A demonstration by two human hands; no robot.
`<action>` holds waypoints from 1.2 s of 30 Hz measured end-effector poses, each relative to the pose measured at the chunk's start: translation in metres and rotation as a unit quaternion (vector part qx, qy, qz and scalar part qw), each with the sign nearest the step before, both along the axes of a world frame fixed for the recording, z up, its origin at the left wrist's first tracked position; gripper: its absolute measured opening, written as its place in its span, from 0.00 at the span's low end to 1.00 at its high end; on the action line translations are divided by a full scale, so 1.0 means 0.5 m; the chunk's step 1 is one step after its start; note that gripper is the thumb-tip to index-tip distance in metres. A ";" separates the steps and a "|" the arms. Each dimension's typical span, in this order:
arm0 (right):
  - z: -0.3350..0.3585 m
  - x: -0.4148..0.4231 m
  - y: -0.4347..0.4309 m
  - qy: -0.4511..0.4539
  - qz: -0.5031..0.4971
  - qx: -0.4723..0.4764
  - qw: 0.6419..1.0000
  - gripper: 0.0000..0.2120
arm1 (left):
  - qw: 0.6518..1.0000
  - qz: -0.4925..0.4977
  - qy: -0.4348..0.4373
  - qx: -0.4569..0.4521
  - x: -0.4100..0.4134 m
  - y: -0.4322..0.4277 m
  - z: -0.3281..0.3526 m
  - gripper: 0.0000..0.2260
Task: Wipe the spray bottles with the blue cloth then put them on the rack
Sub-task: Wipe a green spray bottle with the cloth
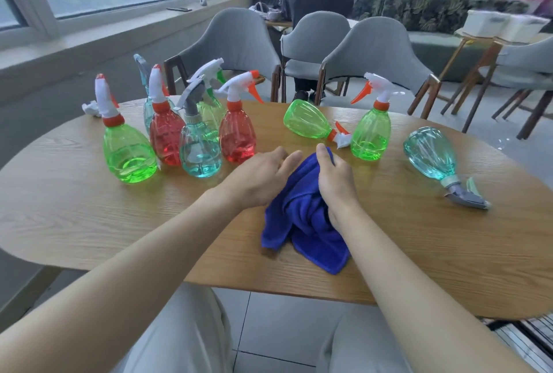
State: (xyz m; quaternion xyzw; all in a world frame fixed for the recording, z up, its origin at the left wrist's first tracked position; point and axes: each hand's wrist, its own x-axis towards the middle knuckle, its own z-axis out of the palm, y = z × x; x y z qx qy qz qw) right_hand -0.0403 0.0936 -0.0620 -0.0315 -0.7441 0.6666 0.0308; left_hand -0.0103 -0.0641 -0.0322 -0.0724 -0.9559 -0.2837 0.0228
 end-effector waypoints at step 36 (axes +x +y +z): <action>0.068 0.076 0.101 -0.073 0.079 -0.301 0.947 0.17 | 0.950 -0.067 -0.053 0.300 0.034 0.135 0.097 0.14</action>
